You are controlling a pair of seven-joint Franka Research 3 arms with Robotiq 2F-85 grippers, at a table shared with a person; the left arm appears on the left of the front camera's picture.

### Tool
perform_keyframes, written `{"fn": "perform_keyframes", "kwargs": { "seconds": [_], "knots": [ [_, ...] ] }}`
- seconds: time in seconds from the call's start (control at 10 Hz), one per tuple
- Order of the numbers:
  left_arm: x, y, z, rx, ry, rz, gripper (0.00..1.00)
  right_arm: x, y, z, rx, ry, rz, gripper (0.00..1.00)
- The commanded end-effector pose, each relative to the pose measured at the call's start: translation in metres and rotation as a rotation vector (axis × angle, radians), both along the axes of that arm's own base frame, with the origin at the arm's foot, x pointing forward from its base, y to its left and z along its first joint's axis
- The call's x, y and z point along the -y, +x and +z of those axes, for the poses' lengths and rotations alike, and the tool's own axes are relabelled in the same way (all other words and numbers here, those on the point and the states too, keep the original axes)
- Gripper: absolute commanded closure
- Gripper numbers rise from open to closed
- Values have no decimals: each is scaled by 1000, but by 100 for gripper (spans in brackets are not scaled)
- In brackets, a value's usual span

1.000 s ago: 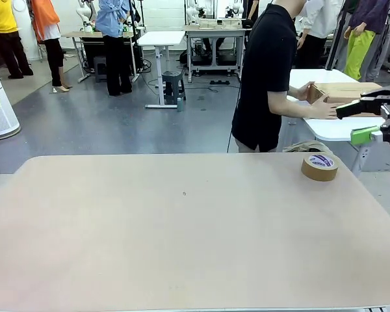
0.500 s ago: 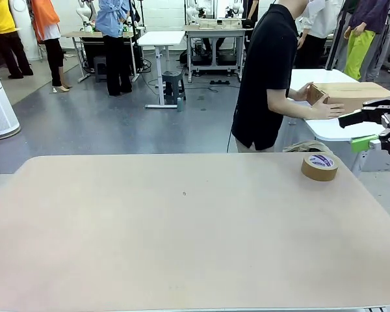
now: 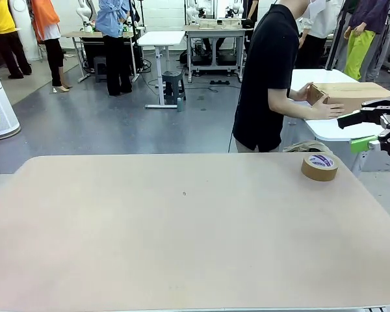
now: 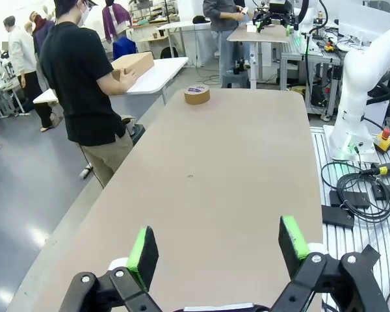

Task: Wrap the clocks to prevent damage.
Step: After the human seals the box with tape, release both hands from the side flaps of the Package Box.

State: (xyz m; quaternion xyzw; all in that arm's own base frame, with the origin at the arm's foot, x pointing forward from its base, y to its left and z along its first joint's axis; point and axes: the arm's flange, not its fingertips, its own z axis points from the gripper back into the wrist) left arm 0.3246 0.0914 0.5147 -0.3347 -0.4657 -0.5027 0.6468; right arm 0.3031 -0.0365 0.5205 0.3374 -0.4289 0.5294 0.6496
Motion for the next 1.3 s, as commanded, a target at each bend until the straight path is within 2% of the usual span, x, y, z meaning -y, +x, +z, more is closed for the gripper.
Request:
{"fn": "perform_keyframes", "kwargs": {
  "seconds": [0.0, 1.2],
  "knots": [
    [-2, -1, 0, 7, -11, -3, 3, 2, -1, 0, 9, 13, 9, 0],
    [-2, -1, 0, 7, -11, -3, 3, 2, -1, 0, 9, 13, 9, 0]
  ]
}}
